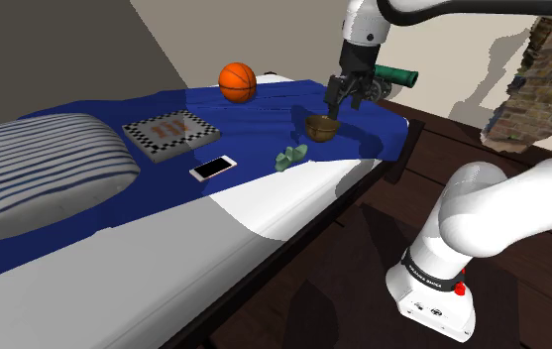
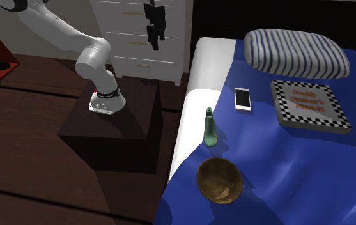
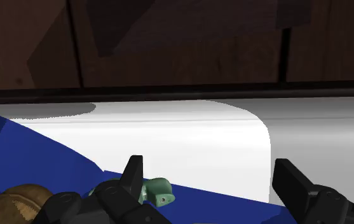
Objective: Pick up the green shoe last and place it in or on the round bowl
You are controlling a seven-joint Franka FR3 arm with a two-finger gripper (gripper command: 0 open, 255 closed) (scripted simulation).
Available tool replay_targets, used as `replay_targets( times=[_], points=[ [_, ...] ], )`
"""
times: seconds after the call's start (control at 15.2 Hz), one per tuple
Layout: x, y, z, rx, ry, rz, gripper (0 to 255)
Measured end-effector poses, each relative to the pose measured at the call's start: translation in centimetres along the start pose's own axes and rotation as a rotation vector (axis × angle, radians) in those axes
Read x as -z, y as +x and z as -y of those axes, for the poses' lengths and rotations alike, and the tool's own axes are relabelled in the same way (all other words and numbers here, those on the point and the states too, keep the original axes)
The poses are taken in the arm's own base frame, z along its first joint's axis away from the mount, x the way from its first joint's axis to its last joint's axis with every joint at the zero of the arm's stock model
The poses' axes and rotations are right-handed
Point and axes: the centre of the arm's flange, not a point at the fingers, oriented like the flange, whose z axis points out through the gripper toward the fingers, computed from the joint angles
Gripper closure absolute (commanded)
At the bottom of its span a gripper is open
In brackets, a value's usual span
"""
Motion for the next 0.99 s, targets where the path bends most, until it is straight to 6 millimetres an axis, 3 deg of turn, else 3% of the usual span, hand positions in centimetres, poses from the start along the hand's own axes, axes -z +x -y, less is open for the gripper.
replay_targets(
  times=[0.2, 0.99],
  points=[
    [-1.1, 1.1, -0.6, 0.032, -0.009, 0.009, 0],
    [-11.4, 11.8, -4.9, 0.360, -0.099, 0.097, 0]
  ],
)
